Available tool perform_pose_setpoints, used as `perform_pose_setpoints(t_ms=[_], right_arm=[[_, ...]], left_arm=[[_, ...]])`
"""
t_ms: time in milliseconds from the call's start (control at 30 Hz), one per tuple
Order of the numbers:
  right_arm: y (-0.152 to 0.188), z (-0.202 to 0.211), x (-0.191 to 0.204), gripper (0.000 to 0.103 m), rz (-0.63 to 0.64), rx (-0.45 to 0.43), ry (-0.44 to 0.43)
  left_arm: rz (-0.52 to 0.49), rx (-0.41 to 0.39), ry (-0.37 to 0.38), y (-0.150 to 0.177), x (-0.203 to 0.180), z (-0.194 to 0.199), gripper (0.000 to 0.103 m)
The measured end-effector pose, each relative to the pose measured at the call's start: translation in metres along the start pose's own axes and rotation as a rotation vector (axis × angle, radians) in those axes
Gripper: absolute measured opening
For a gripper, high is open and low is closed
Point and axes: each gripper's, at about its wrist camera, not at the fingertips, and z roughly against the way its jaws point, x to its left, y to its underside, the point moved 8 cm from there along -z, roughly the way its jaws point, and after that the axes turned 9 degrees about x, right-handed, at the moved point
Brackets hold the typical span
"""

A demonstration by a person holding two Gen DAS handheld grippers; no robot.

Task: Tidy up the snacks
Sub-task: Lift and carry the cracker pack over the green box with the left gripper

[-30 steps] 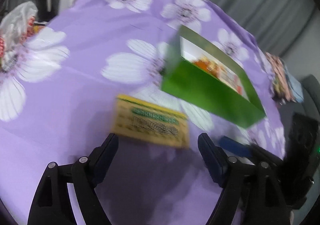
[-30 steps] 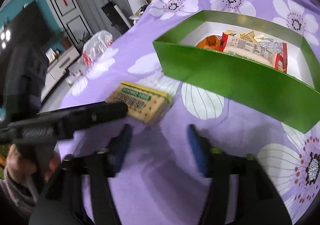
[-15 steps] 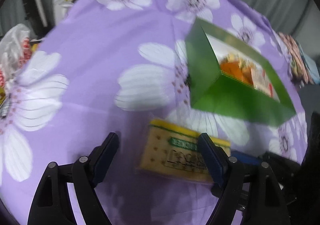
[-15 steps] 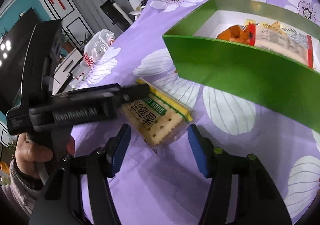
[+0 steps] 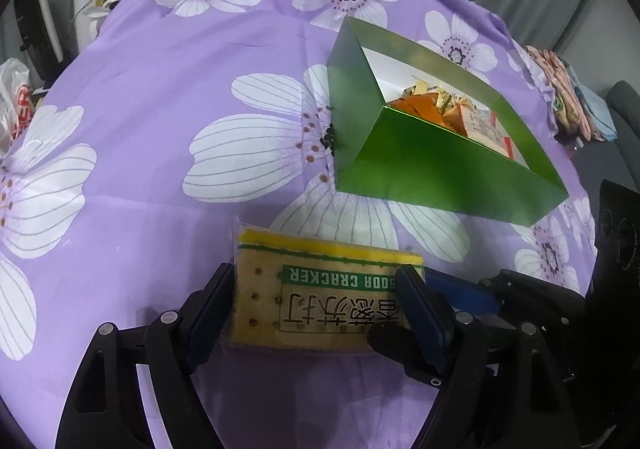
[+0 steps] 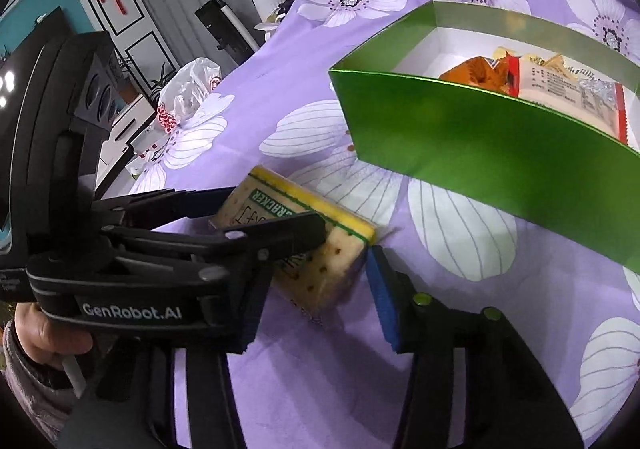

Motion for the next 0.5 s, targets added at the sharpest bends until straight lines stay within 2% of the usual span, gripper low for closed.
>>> perform_pose_setpoints(t_ms=[167,267,400,500], right_arm=[[0.005,0.012,-0.004,0.043,-0.009,-0.036,0.005],[0.008,0.017,-0.007,0.043,-0.017,-0.041,0.015],[0.014,0.026,-0.011,0.043,-0.017,-0.066,0.037],[0.017,0.034,-0.011,0.041,-0.015,-0.087,0.051]], left_arm=[[0.005,-0.027,0.011,0.004,-0.004,0.011,0.080],[-0.027,-0.044,0.005,0.006,-0.016,0.016,0.080],[-0.022,-0.042,0.031,0.009,-0.023,0.016,0.080],[-0.045,-0.063,0.009,0.009,-0.034,0.021,0.080]])
